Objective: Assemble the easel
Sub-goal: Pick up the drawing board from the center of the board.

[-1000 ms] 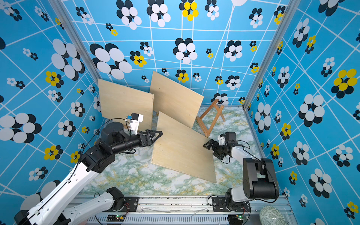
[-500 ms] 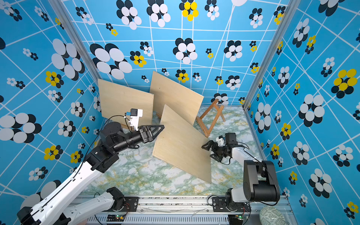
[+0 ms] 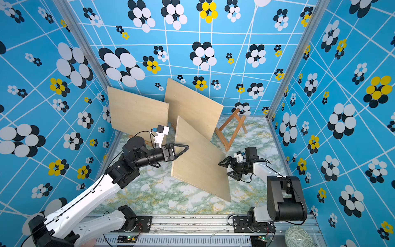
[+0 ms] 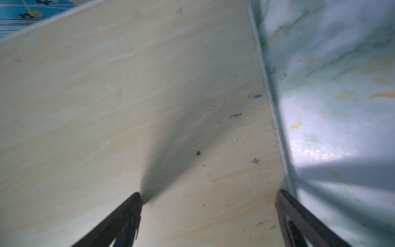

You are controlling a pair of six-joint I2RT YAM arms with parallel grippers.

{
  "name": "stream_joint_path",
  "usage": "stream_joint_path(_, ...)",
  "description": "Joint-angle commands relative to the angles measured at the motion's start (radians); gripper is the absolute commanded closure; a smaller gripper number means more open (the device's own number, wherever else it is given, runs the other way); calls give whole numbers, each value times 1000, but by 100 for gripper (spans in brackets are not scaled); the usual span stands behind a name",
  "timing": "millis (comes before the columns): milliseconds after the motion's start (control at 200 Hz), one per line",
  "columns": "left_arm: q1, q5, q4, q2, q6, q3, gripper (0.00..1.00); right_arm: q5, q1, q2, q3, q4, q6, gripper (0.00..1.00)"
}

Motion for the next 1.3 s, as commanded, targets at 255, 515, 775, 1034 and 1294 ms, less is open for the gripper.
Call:
stream_joint_path(255, 17, -22, -368, 12, 127, 92, 15, -39, 44, 21, -41, -155, -29, 1)
stream_joint_path(515, 102, 85, -575, 18, 167, 220, 19, -8, 44, 22, -39, -169, -49, 1)
stream_joint_path(775, 144, 94, -753, 54, 214, 279, 30, -3, 43, 36, -48, -149, -50, 1)
stream_joint_path(1034, 190, 81, -941, 49, 277, 348, 33, 2, 46, 41, -48, -138, -53, 1)
stream_joint_path(1294, 237, 110, -978, 39, 288, 314, 55, 7, 52, 47, -50, -133, -54, 1)
